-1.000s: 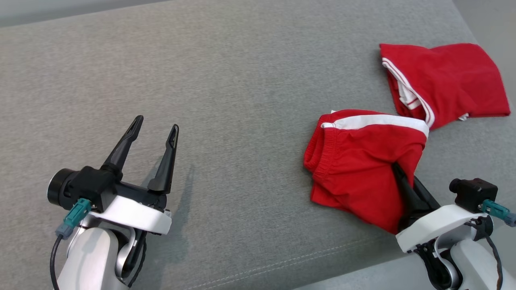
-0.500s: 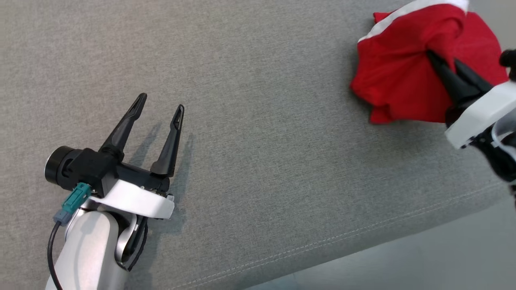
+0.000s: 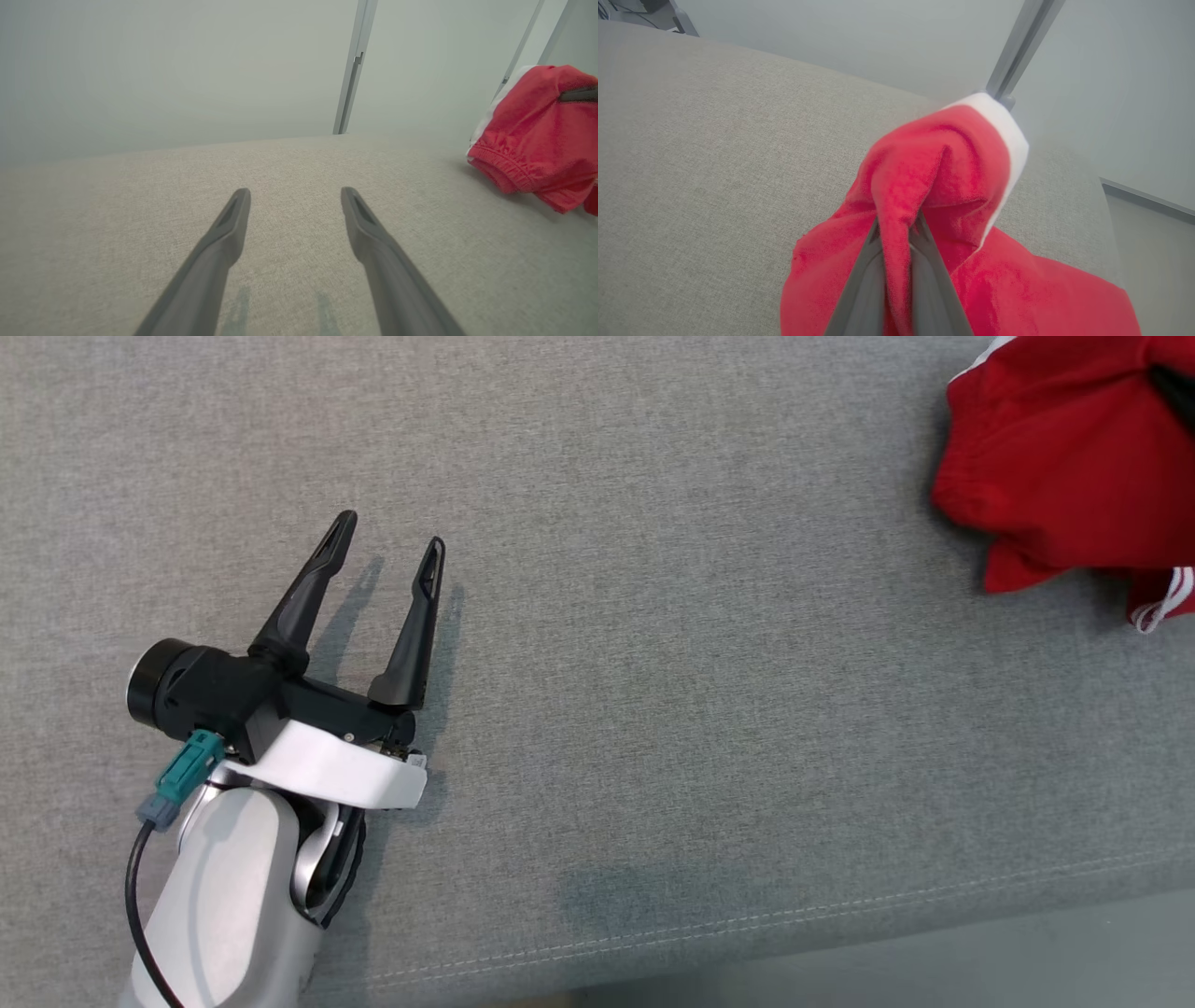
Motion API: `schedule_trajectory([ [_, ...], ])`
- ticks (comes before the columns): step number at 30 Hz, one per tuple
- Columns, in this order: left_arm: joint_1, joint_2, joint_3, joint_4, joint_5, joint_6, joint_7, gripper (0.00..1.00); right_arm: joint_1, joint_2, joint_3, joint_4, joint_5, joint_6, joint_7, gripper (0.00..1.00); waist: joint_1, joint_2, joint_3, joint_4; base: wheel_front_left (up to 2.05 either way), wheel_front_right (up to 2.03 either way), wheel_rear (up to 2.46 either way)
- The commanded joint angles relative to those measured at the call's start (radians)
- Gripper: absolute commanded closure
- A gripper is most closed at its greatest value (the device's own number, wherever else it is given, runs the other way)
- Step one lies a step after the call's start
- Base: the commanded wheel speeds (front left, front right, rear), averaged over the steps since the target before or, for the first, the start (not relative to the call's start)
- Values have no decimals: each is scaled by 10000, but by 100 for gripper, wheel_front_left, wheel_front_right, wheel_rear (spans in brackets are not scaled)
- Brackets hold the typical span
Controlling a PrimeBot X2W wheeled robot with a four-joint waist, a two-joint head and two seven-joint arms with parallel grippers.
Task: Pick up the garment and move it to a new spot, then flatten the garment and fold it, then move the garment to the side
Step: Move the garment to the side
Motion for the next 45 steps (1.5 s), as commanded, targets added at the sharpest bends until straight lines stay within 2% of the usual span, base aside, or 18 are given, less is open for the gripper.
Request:
schedule_trajectory([
  [1,-388,99,246,-201,-57,2,-107,0,49,-727,301,-366,-96,-2,-250,100,0,0,102,253,0,0,0],
  [8,-478,-17,302,-20,-95,-4,-202,0,-141,-1389,1119,-1154,556,-2,-1283,100,0,0,167,470,0,0,0],
  [12,-486,-16,352,2,-80,-8,-216,0,-245,-1885,1367,-919,508,-2,-1614,100,0,0,185,433,0,0,0],
  [17,-550,10,359,-70,-52,-17,-221,0,-223,-2260,1546,131,437,-2,-1624,100,0,0,278,370,0,0,0],
  [21,-590,76,351,-120,-19,-23,-222,0,-151,-1979,1486,1441,504,-2,-1606,100,0,0,442,337,0,0,0],
  [25,-713,173,264,-180,-21,-33,-222,0,-260,-1322,1136,3449,277,-2,-1750,100,0,0,718,479,0,0,0],
  [26,-713,173,264,-180,-21,-33,-222,0,-260,-1322,1136,3449,277,-2,-1750,100,0,0,718,479,0,0,0],
  [27,-735,183,250,-195,-30,-34,-222,0,-265,-1135,1046,3919,231,-2,-1717,35,0,0,763,527,0,0,0],
  [28,-745,189,250,-204,-46,-35,-222,0,-289,-936,968,4341,123,-2,-1747,0,0,0,799,571,0,0,0],
  [32,-731,204,282,-231,-98,-37,-223,0,-373,-246,628,5943,-390,-2,-2200,0,0,0,873,739,0,0,0],
  [36,-641,203,370,-205,-146,-36,-223,0,-383,406,460,7015,-808,-2,-2552,0,0,0,738,803,0,0,0],
  [40,-468,187,440,-122,-168,-24,-223,0,-328,823,149,7376,-873,-2,-3281,0,0,0,351,757,0,0,0],
  [45,-139,251,568,-33,-207,-25,-223,0,-68,905,-180,7046,-1206,-2,-3816,0,0,0,-371,589,0,0,0],
])
